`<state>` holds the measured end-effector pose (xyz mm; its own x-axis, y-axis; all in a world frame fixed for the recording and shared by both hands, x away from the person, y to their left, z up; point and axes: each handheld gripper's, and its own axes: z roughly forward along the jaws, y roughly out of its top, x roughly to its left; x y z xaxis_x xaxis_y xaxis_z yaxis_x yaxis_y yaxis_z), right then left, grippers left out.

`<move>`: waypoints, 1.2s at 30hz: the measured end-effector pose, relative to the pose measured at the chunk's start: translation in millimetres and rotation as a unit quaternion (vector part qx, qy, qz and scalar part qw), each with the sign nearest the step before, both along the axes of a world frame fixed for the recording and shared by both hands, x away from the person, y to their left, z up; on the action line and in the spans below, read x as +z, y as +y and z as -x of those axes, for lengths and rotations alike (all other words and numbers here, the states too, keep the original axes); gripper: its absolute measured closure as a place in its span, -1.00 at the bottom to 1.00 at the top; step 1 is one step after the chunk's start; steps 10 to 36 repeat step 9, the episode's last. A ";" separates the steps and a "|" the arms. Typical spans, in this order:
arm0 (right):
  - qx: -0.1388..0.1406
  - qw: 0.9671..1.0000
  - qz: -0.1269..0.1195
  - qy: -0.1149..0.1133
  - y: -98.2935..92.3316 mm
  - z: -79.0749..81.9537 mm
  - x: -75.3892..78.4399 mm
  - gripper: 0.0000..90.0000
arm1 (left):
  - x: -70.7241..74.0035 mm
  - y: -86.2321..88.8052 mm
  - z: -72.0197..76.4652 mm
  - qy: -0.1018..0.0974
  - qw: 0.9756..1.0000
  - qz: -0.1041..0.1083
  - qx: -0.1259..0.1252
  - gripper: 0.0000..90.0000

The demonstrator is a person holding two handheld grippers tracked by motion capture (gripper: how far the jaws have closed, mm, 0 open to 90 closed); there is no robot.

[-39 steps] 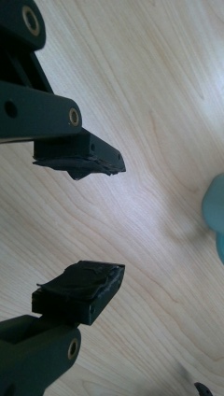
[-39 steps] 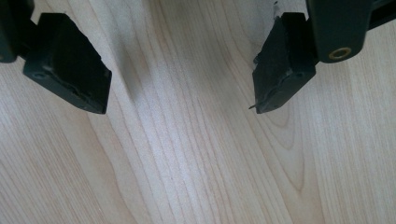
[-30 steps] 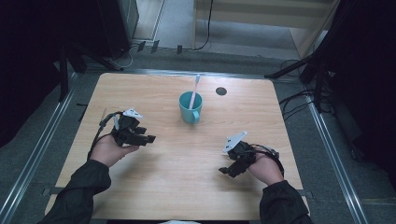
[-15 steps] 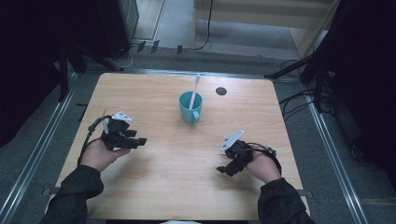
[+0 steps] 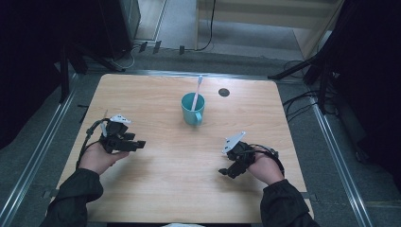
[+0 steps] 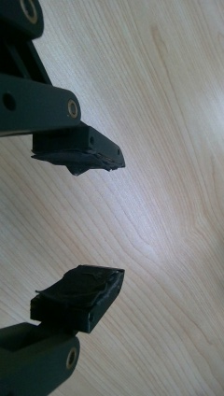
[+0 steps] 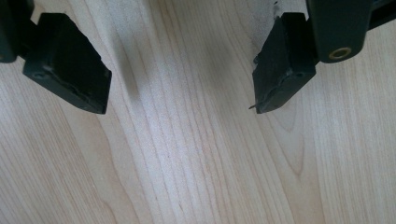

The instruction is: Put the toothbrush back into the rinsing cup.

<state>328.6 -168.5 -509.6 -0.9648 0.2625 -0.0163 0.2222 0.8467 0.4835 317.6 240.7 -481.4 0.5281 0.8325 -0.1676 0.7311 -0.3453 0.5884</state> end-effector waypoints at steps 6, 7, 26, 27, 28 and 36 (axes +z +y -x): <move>0.002 1.000 0.001 -0.002 0.1 -0.5 -0.8 -0.57 | -0.4 2.8 -0.5 0.001 1.000 0.003 0.007 -0.12; 0.002 1.000 0.001 -0.001 0.1 -0.6 -0.8 -0.57 | -0.6 3.0 -0.6 0.001 1.000 0.002 0.007 -0.12; 0.000 1.000 0.001 -0.002 0.0 -0.5 -0.6 -0.57 | -0.4 3.8 -0.5 0.000 1.000 -0.005 0.009 -0.13; 0.000 1.000 0.001 -0.002 0.0 -0.5 -0.6 -0.57 | -0.4 3.8 -0.5 0.000 1.000 -0.005 0.009 -0.13; 0.000 1.000 0.001 -0.002 0.0 -0.5 -0.6 -0.57 | -0.4 3.8 -0.5 0.000 1.000 -0.005 0.009 -0.13; 0.000 1.000 0.001 -0.002 0.0 -0.5 -0.6 -0.57 | -0.4 3.8 -0.5 0.000 1.000 -0.005 0.009 -0.13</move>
